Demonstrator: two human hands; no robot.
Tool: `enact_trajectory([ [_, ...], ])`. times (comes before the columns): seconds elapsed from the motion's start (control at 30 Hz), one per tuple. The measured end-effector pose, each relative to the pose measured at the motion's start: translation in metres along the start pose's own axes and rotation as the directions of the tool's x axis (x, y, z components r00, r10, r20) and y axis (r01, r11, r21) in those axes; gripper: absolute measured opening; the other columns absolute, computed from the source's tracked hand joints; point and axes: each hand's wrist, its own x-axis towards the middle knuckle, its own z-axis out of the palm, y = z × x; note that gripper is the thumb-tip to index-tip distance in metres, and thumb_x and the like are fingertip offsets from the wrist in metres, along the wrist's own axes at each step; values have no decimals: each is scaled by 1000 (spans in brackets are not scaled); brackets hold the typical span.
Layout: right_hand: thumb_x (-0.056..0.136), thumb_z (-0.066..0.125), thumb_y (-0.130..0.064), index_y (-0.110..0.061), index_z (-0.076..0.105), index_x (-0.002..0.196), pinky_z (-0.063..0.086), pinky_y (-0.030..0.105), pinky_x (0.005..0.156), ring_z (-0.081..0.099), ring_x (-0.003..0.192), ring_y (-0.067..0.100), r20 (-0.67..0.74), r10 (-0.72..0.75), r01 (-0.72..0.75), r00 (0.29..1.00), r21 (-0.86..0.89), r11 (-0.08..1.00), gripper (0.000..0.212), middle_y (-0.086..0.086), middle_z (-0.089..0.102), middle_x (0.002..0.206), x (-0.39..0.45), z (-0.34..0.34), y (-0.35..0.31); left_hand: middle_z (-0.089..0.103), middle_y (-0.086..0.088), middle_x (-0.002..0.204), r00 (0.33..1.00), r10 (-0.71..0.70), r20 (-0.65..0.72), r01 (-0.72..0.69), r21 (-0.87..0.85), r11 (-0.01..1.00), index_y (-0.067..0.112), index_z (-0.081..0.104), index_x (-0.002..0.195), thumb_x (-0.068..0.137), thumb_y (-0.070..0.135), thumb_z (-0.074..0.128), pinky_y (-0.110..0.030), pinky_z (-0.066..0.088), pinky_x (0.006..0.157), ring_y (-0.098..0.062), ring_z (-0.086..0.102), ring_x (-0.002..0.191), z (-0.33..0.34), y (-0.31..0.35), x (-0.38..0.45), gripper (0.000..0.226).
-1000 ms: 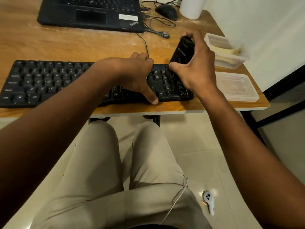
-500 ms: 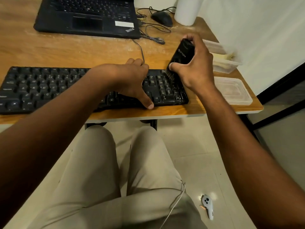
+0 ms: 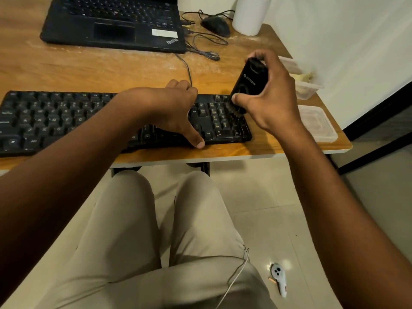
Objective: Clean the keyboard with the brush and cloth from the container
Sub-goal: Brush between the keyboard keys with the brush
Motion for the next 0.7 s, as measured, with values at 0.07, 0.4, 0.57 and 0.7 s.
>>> enact_trajectory([
  [0.07, 69, 88, -11, -29, 54, 121, 53, 13, 70, 57, 86, -10, -9, 6, -6, 1000, 20, 1000, 65, -20, 58, 97, 13, 9, 2, 31, -4, 153, 1000, -7, 0, 7, 1, 1000, 18, 24, 158, 53, 76, 83, -54, 37, 117, -26, 27, 143, -1, 1, -1, 133],
  [0.4, 68, 91, -10, -36, 53, 116, 57, 16, 75, 60, 95, -8, 124, 54, -53, 991, -9, 999, 67, -23, 59, 104, -36, -23, -1, 30, -4, 154, 1000, 12, 8, -12, -2, 1000, 18, 22, 159, 54, 77, 82, -54, 36, 118, -27, 27, 143, -1, -2, 2, 135],
  [0.57, 70, 89, -13, -32, 53, 122, 51, 7, 69, 60, 102, -6, 36, 15, -17, 999, 66, 998, 66, -17, 58, 110, -26, 12, -22, 32, -4, 150, 1000, 5, 2, -5, 10, 1000, 18, 27, 157, 54, 77, 82, -53, 38, 116, -26, 27, 141, 0, 0, 2, 131],
  [0.7, 75, 85, -12, -31, 51, 127, 46, 3, 61, 58, 83, -17, -16, 28, -27, 999, 20, 999, 65, -23, 55, 96, -38, 29, -12, 31, -4, 151, 1000, 15, 3, -15, 10, 1000, 17, 25, 158, 55, 78, 81, -54, 38, 116, -26, 26, 142, 0, -2, 1, 132],
])
